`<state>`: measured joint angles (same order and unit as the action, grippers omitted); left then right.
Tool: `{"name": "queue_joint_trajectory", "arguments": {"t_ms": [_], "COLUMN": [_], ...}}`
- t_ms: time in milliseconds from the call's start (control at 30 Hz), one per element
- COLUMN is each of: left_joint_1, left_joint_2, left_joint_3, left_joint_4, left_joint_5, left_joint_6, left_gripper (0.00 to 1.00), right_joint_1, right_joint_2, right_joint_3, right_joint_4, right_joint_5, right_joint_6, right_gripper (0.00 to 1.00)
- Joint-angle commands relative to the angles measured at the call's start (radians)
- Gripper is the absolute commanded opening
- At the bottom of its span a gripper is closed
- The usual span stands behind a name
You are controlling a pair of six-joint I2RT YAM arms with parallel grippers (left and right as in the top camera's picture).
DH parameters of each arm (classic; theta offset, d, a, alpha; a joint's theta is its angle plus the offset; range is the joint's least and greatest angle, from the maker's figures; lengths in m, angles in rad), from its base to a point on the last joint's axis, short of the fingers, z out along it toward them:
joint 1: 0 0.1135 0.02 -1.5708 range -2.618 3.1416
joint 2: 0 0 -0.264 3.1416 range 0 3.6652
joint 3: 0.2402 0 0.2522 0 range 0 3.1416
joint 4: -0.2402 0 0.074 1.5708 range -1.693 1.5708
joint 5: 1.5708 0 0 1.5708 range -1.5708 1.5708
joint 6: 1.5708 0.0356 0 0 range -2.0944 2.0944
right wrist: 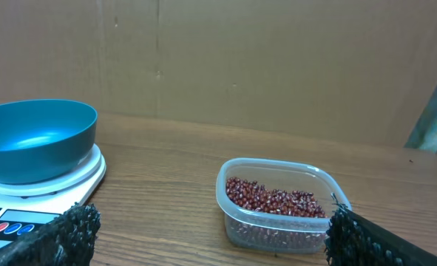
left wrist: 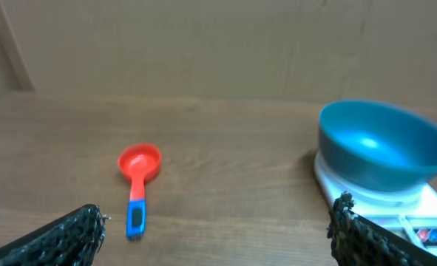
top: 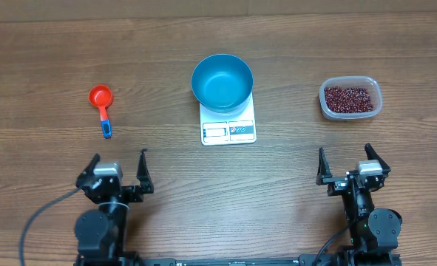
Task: Scoop item into bowl and weigh 150g on scale
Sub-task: 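Move left gripper to the red scoop and grasp its bowl rim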
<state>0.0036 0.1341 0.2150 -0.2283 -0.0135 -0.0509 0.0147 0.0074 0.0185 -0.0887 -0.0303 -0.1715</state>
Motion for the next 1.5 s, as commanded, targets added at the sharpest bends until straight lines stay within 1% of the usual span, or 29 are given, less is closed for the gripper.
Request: {"name": "queue_joint_trajectory", "arguments": {"t_ms": [0,33,200,400,500,567,633,700,733,900,1033,1133,1200,1267,1333,1367,1400,1467], "left_joint_1": [0.003,0.003,0.003,0.003,0.003,0.004,0.004,0.006,0.012,0.075,0.162,0.227,0.266,0.294,0.312,0.317,0.319,0.32], "left_joint_2": [0.143,0.164,0.44,0.808,0.966,1.051,1.114,1.164,1.197,1.313,1.4,1.45,1.483,1.519,1.559,1.581,1.595,1.63], "left_joint_3": [0.168,0.188,0.43,0.823,0.986,1.058,1.09,1.091,1.091,1.091,1.091,1.091,1.091,1.091,1.091,1.091,1.091,1.091], "left_joint_4": [-0.045,-0.054,-0.185,-0.437,-0.539,-0.577,-0.584,-0.563,-0.551,-0.512,-0.469,-0.442,-0.417,-0.388,-0.36,-0.343,-0.332,-0.294], "left_joint_5": [0.047,0.05,0.072,0.204,0.272,0.261,0.184,0.077,0.047,0.047,0.048,0.073,0.097,0.105,0.104,0.103,0.102,0.093], "left_joint_6": [-0.011,-0.014,-0.094,-0.09,-0.092,-0.09,-0.091,-0.093,-0.096,-0.084,-0.084,-0.07,-0.039,-0.03,-0.017,-0.015,-0.015,-0.016], "left_gripper": [1.0,1.0,1.0,1.0,0.99,1.0,1.0,0.99,1.0,1.0,0.89,0.88,0.82,0.73,0.55,0.49,0.47,0.47], "right_joint_1": [0.005,0.005,0.005,0.005,0.005,0.005,0.005,0.005,0.005,0.005,0.005,0.005,0.005,0.005,0.005,0.005,0.005,0.005], "right_joint_2": [-0.004,-0.004,-0.004,-0.004,-0.004,-0.004,-0.004,-0.004,-0.004,-0.004,-0.004,-0.004,-0.004,-0.004,-0.004,-0.004,-0.004,-0.004], "right_joint_3": [-0.011,-0.011,-0.011,-0.011,-0.011,-0.011,-0.011,-0.011,-0.011,-0.011,-0.011,-0.011,-0.011,-0.011,-0.011,-0.011,-0.011,-0.011], "right_joint_4": [0.007,0.007,0.008,0.007,0.007,0.007,0.007,0.007,0.007,0.007,0.007,0.007,0.007,0.007,0.008,0.007,0.007,0.007], "right_joint_5": [-0.008,-0.008,-0.008,-0.008,-0.008,-0.008,-0.008,-0.008,-0.008,-0.008,-0.008,-0.008,-0.008,-0.008,-0.008,-0.008,-0.008,-0.008], "right_joint_6": [0.007,0.007,0.007,0.007,0.007,0.007,0.007,0.007,0.007,0.007,0.007,0.007,0.007,0.007,0.007,0.007,0.007,0.007], "right_gripper": [1.0,1.0,1.0,1.0,1.0,1.0,1.0,1.0,1.0,1.0,1.0,1.0,1.0,1.0,1.0,1.0,1.0,1.0]}}
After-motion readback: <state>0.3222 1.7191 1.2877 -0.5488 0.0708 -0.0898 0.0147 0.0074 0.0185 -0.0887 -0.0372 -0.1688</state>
